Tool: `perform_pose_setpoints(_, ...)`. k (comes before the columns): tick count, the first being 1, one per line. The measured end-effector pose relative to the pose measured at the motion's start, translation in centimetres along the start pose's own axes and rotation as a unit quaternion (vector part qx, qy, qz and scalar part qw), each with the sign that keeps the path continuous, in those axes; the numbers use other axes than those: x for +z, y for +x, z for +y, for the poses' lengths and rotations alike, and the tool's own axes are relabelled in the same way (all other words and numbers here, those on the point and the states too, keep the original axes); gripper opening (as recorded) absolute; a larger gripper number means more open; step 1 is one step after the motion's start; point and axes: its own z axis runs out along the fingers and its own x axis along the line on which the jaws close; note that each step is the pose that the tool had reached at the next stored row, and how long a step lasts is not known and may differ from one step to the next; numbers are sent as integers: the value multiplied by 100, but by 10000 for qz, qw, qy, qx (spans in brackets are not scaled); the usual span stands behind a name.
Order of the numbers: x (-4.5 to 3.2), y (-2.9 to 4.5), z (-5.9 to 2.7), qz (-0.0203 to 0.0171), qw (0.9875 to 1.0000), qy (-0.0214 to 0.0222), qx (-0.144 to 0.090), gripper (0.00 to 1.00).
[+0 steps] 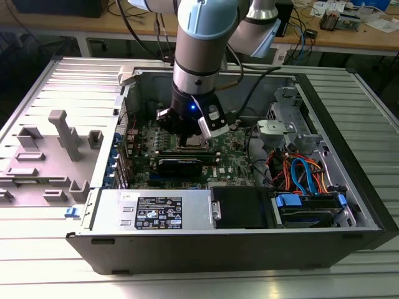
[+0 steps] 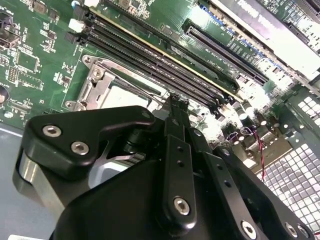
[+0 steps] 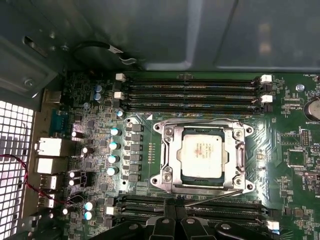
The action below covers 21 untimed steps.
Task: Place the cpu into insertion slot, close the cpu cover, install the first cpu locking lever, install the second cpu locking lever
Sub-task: 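Install the second cpu locking lever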
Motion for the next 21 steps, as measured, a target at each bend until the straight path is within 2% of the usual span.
perform_pose_setpoints(2,0,-3,-5,11,10000,-2,1,11)
perform_pose_setpoints(3,-1,-2,-36,24,10000,-15,-3,11)
perform_pose_setpoints(6,5,-1,-64,58,9999,-120,-17,11)
perform_pose_setpoints(7,11,-2,-68,72,9998,-199,-25,11)
perform_pose_setpoints(13,52,3,-127,92,9992,-374,-59,11)
perform_pose_setpoints(17,71,12,-132,89,9989,-450,-69,11)
perform_pose_setpoints(21,89,10,-138,89,9989,-463,-70,11)
